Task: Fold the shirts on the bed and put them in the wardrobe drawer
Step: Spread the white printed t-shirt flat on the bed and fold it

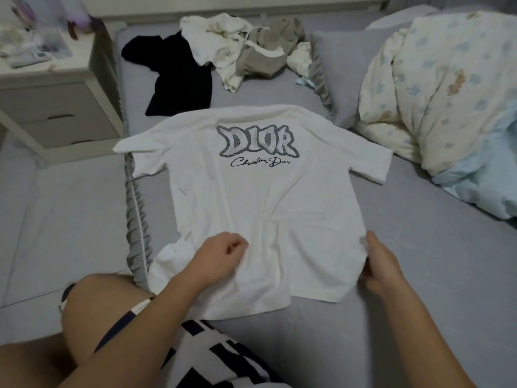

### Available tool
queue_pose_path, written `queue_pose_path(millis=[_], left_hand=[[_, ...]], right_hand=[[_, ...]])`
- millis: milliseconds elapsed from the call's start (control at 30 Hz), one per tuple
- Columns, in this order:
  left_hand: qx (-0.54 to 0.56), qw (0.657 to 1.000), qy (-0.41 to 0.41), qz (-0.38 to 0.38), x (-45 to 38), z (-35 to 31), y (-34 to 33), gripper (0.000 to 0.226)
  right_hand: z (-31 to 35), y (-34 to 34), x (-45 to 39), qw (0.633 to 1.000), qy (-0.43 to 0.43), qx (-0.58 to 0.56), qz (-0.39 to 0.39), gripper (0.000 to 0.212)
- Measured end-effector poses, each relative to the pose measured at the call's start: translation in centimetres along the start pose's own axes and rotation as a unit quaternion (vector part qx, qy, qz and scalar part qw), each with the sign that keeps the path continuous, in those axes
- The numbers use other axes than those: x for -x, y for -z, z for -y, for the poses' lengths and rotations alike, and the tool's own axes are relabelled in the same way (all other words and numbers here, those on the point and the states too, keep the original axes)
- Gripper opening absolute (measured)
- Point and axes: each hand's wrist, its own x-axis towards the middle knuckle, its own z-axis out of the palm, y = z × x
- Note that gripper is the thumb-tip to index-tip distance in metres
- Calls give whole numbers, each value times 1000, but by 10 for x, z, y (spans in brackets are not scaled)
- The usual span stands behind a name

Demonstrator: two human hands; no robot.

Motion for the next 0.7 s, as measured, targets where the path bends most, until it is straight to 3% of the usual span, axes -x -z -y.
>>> queue_pose_path(millis=[67, 100, 200, 267, 367, 467, 533, 633, 700], left_hand=[[-85, 983, 8, -166, -6, 4, 6, 35], [-134, 970, 53, -196, -8, 9, 12, 47], [-212, 948, 197, -129, -5, 38, 26, 66], [-118, 965, 213, -93, -5, 59, 32, 66], [66, 971, 223, -61, -15, 73, 47, 69], [214, 931, 295, 1, -27, 71, 65, 58], [99, 952, 288, 6, -31, 66, 74, 45], [-102, 960, 226, -127, -52, 54, 83, 23], [-147, 958, 169, -178, -81, 48, 96, 35]], right_hand=[[13, -7, -8, 999, 8, 11, 39, 20], [22, -7, -11, 998, 13, 27, 51, 18], [42, 5, -19, 996, 23, 73, 46, 16], [48, 15, -26, 974, 34, 223, -25, 16], [52, 10, -46, 878, 80, 455, -123, 42], [58, -40, -59, 801, 220, 537, -147, 63], [56, -94, -66, 764, 295, 569, -73, 66], [49, -184, -78, 683, 356, 636, 36, 71], [49, -238, -90, 635, 384, 667, 65, 71]])
